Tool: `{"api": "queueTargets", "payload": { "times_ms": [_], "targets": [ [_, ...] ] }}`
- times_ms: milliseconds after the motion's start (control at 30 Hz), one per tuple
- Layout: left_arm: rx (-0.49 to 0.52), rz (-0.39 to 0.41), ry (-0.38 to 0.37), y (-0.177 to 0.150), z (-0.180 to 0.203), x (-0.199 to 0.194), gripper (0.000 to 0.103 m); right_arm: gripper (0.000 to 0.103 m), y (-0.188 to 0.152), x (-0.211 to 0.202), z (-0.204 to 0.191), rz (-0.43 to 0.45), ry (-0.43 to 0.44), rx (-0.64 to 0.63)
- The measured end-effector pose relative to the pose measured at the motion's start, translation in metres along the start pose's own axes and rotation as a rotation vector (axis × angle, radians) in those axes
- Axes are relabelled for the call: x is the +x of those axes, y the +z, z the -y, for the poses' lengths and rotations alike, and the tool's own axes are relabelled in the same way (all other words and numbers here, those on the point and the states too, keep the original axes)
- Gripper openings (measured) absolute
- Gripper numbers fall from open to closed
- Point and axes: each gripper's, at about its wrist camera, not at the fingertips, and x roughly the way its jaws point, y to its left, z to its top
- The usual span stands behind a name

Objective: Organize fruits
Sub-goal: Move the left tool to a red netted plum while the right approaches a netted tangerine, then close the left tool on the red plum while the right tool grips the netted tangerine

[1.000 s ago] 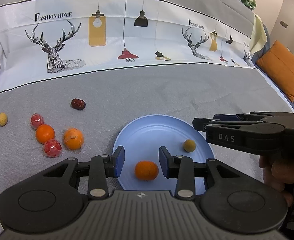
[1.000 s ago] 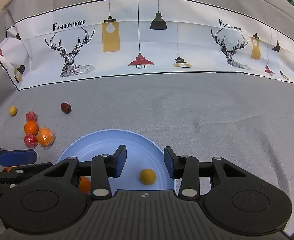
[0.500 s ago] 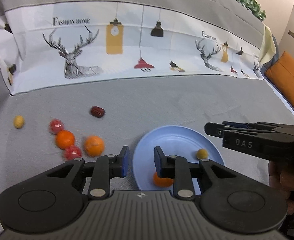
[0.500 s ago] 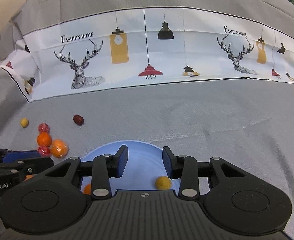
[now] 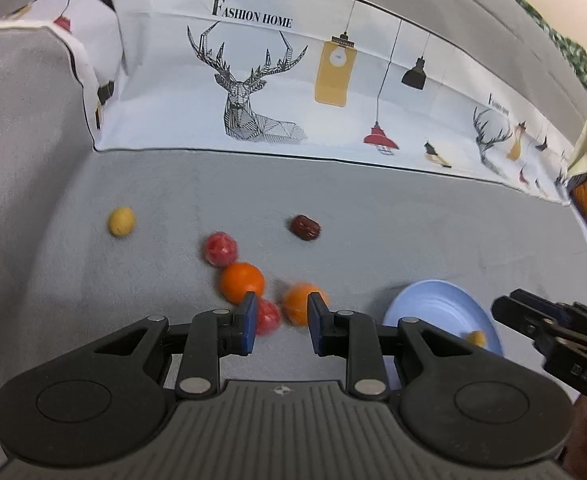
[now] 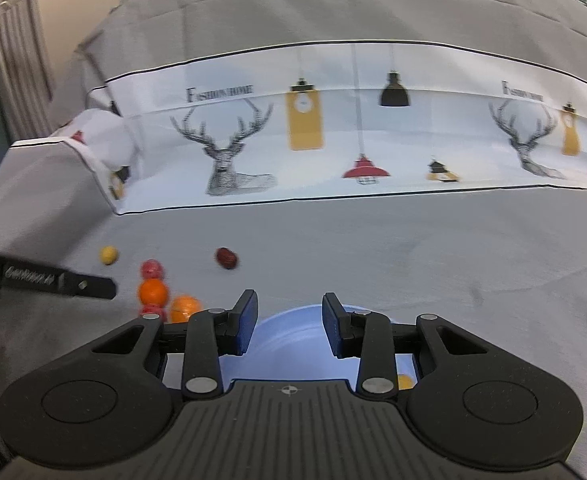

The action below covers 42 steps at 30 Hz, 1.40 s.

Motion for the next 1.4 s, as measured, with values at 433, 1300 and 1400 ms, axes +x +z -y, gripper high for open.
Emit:
{"api": "queueTargets", "payload": {
  "times_ms": [433, 1300, 1400],
  "targets": [
    [-0.161, -0.044, 0.034, 0.008, -0.038, 0.007, 0.029, 0.034, -0.005, 0.023, -0.067, -0.059, 0.201, -0.154],
    [-0.249, -0.2, -0.071, 0.005, -0.045, 0.052, 0.031, 0.036, -0.033, 0.095, -0.137, -0.36, 0.311, -0.329],
    [-0.225, -0.211, -0.067, 0.005, -0.039, 0.062, 0.031, 0.033, -0.033, 0.093, -0.136, -0.353, 0.324, -0.342]
  ]
}}
